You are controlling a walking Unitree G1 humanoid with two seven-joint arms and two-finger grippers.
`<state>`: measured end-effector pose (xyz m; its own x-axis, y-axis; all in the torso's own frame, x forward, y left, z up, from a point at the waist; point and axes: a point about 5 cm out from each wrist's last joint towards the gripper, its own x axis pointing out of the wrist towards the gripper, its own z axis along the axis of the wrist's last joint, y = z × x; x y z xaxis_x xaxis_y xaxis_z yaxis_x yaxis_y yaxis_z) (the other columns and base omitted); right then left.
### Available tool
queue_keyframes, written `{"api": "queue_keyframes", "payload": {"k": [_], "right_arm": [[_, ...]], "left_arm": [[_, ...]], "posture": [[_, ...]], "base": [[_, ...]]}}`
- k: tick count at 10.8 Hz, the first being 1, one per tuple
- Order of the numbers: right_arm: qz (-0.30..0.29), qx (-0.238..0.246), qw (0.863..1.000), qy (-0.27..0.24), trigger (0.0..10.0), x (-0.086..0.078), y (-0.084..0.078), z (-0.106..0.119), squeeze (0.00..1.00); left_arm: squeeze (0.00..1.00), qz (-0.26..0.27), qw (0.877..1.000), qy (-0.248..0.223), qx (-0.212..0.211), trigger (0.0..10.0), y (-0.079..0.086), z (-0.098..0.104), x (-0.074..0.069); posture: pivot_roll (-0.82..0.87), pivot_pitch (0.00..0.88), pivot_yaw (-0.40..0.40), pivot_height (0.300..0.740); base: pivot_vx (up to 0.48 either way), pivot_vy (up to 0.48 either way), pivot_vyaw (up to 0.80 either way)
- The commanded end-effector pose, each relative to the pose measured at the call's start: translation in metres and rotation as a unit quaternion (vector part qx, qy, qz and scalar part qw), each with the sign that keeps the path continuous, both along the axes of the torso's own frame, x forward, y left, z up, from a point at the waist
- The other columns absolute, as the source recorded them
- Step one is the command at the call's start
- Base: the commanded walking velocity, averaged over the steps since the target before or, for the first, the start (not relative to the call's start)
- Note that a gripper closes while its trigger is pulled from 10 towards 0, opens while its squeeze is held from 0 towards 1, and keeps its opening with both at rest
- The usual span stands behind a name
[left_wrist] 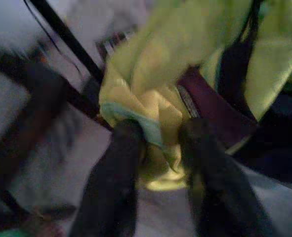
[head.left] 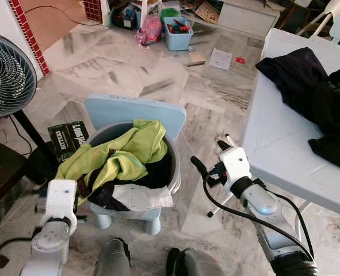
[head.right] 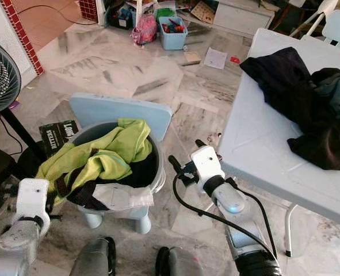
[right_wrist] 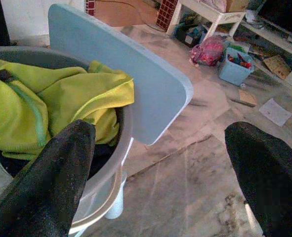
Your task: Hang hanger
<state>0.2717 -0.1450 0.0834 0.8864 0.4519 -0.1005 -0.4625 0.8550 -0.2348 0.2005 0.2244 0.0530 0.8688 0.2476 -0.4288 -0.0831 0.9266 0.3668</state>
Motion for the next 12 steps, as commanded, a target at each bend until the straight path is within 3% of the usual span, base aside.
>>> {"api": "queue_keyframes", "payload": {"k": [1, 2, 4, 5, 7, 8, 9, 12], "right_arm": [[-0.001, -0.006, 1.000, 0.002, 10.0, 0.000, -0.003, -0.002, 0.00], [0.001, -0.007, 1.000, 0.001, 10.0, 0.000, -0.001, -0.002, 0.00], [0.004, -0.008, 1.000, 0.000, 10.0, 0.001, 0.001, -0.003, 0.00], [0.002, -0.008, 1.000, -0.001, 10.0, 0.001, 0.000, -0.004, 0.00], [0.001, -0.010, 1.000, 0.000, 10.0, 0.000, -0.001, -0.006, 0.00], [0.002, -0.010, 1.000, 0.000, 10.0, 0.000, 0.001, -0.006, 0.00], [0.003, -0.012, 1.000, 0.000, 10.0, 0.000, 0.002, -0.007, 0.00], [-0.021, -0.003, 1.000, -0.002, 10.0, 0.003, -0.001, -0.007, 0.00]], "left_arm": [[1.00, -0.012, 1.000, -0.013, 0.016, 10.0, -0.003, 0.003, 0.000], [1.00, -0.028, 0.998, -0.030, 0.048, 10.0, -0.002, 0.008, 0.001], [1.00, -0.028, 0.999, -0.036, 0.015, 10.0, -0.005, 0.002, -0.002], [1.00, -0.042, 0.996, -0.073, 0.002, 10.0, -0.013, 0.007, -0.002], [1.00, -0.052, 0.996, -0.076, 0.013, 10.0, -0.015, 0.006, -0.004], [0.69, -0.055, 0.996, -0.072, 0.017, 10.0, -0.015, 0.004, -0.008], [0.00, -0.057, 0.995, -0.076, 0.017, 10.0, -0.014, 0.003, -0.012], [0.00, -0.053, 0.990, -0.132, 0.011, 10.0, -0.020, 0.014, -0.003]], "posture": [[0.06, 0.124, -0.103, 0.740], [0.07, 0.125, -0.104, 0.740], [0.07, 0.124, -0.103, 0.740], [0.07, 0.124, -0.102, 0.740], [0.07, 0.125, -0.103, 0.740], [0.07, 0.125, -0.104, 0.740], [0.07, 0.125, -0.104, 0.740], [0.07, 0.113, -0.107, 0.740]], "base": [[0.000, 0.000, 0.00], [0.000, 0.000, 0.00], [0.000, 0.000, 0.00], [0.000, 0.000, 0.00], [0.000, 0.000, 0.00], [0.000, 0.000, 0.00], [0.000, 0.000, 0.00], [0.000, 0.000, 0.00]]}}
